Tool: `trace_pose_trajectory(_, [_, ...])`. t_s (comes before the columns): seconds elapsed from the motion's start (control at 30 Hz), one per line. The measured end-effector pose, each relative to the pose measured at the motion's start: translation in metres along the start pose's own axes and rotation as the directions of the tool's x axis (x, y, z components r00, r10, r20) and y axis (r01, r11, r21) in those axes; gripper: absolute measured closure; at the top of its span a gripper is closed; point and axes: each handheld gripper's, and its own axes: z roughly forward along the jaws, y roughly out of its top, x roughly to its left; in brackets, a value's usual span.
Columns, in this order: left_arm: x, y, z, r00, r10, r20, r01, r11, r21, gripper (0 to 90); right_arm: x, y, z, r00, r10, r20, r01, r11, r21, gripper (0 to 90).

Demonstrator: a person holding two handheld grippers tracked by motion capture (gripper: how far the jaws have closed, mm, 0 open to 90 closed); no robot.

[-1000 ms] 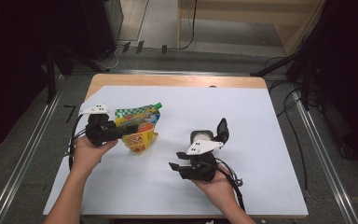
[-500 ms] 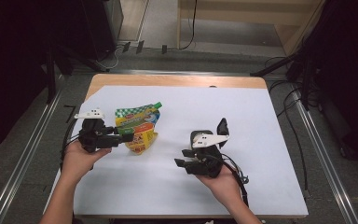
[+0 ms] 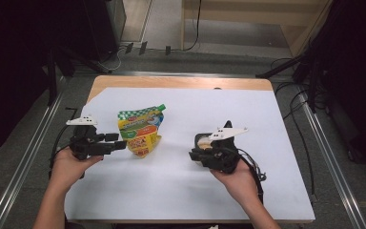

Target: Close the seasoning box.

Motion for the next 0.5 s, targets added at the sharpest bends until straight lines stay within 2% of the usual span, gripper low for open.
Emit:
trace_pose_trajectory(0.1, [0.002, -0.002, 0.001, 0.9993, -0.015, -0.035, 0.014, 0.9999, -0.006, 43.2, -0.005, 0.006, -0.011, 1.0, 0.009, -0.002, -0.009, 1.0, -0.009, 90.0])
trace_pose_trajectory(0.2, [0.002, -0.003, 0.001, 0.9997, -0.003, -0.024, 0.003, 0.9998, -0.018, 42.6, -0.01, 0.01, -0.017, 0.9998, 0.019, 0.008, -0.019, 1.0, 0.007, 90.0])
trace_pose_trajectory(0.3, [0.003, -0.003, 0.002, 0.9998, -0.013, -0.018, 0.013, 0.9998, -0.014, 41.1, -0.014, 0.014, -0.025, 0.9996, 0.018, 0.023, -0.019, 1.0, 0.009, 90.0])
trace_pose_trajectory(0.5, [0.007, -0.005, 0.003, 0.9996, -0.02, -0.02, 0.02, 0.9998, -0.007, 41.2, -0.026, 0.022, -0.051, 0.9974, 0.022, 0.069, -0.019, 0.999, -0.035, 90.0])
